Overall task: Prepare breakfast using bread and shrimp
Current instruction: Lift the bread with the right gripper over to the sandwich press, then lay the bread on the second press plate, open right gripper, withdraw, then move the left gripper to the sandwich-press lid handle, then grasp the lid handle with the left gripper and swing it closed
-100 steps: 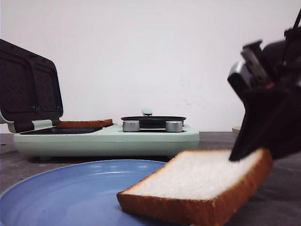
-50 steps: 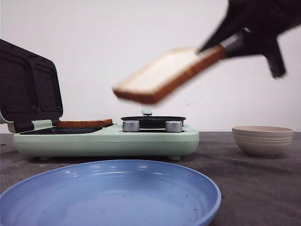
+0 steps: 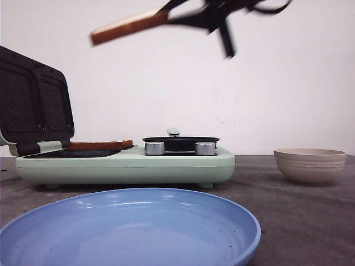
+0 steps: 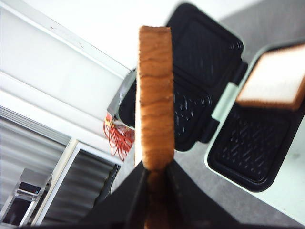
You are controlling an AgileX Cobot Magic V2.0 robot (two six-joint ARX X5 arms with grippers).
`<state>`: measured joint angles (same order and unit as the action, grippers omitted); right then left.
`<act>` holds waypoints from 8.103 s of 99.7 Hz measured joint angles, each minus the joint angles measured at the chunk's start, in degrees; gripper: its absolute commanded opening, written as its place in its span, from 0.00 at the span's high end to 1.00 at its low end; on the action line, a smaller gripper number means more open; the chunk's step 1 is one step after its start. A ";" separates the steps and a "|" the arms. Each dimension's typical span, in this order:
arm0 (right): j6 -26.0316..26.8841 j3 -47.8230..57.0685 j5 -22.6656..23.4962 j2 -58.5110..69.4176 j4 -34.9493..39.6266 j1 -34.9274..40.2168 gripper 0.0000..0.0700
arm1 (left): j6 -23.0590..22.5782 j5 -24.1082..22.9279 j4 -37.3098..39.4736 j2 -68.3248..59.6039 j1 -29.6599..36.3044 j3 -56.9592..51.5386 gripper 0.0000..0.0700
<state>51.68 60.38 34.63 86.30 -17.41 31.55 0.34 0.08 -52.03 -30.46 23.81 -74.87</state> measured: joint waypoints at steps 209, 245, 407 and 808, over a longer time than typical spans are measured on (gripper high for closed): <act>18.29 19.10 -21.42 27.96 4.52 12.66 1.00 | -0.42 0.15 -0.02 0.00 3.02 0.00 1.00; 18.95 19.10 -21.40 29.16 4.46 12.66 1.00 | -0.42 0.15 -0.02 0.00 3.72 0.00 1.00; 0.39 19.10 -5.97 10.69 9.46 0.13 1.00 | -0.42 -5.44 4.87 0.00 4.46 0.00 1.00; -34.23 -7.32 -22.67 -61.13 49.64 -0.44 1.00 | 15.50 46.84 5.73 -68.74 -37.77 -19.15 1.00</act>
<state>17.45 53.06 11.97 25.17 32.23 31.11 15.84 46.92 -46.30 -99.20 -13.96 -94.02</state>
